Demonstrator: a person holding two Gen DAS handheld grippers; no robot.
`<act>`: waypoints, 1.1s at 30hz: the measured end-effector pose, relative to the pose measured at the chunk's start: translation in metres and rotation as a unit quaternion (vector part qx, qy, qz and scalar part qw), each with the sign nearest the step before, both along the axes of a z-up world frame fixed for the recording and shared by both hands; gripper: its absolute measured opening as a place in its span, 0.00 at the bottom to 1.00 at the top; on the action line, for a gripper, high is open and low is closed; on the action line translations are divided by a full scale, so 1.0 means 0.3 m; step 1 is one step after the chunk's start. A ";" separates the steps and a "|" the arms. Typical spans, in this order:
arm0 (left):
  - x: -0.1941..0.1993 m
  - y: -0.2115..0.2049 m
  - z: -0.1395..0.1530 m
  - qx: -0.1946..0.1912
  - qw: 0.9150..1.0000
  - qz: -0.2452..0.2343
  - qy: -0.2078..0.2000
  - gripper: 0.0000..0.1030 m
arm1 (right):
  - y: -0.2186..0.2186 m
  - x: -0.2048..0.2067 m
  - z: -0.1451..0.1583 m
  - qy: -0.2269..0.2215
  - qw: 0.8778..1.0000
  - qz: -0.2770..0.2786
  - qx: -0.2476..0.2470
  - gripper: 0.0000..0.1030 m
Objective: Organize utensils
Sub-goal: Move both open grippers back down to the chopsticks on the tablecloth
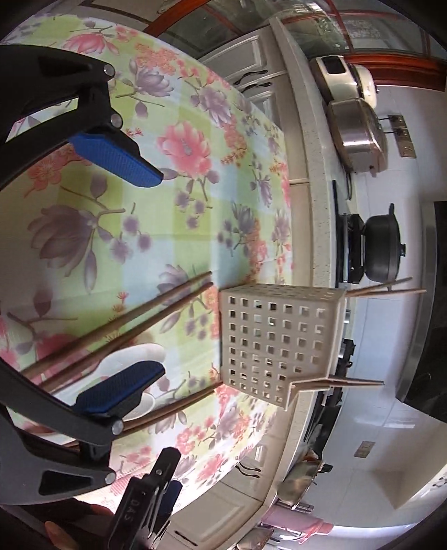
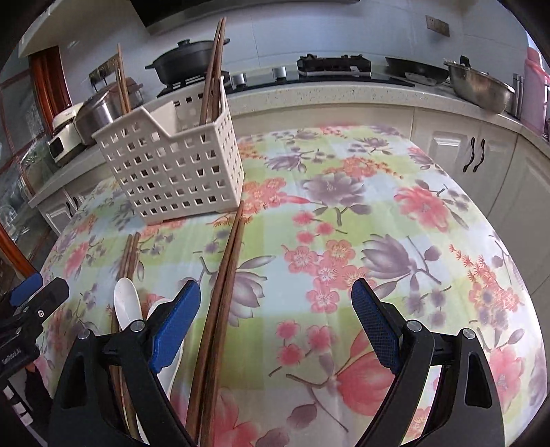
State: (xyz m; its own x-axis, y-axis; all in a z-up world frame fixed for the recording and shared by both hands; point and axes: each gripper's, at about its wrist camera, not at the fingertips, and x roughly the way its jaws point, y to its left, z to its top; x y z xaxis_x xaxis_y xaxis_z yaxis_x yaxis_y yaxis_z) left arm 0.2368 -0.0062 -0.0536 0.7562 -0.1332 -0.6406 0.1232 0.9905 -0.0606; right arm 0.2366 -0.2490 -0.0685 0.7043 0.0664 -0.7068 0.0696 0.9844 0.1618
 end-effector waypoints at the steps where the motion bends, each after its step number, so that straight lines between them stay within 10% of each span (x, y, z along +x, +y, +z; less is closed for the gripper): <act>1: 0.004 0.007 -0.001 -0.005 1.000 0.002 0.003 0.95 | 0.005 0.007 -0.004 0.005 1.000 0.000 -0.003 0.79; 11: 0.013 0.040 -0.017 -0.005 1.000 0.011 0.010 0.94 | 0.067 0.093 -0.058 0.059 0.998 0.012 -0.006 0.46; 33: 0.056 0.037 -0.071 -0.010 0.998 0.018 0.054 0.74 | 0.118 0.194 -0.075 0.070 0.995 0.022 -0.062 0.28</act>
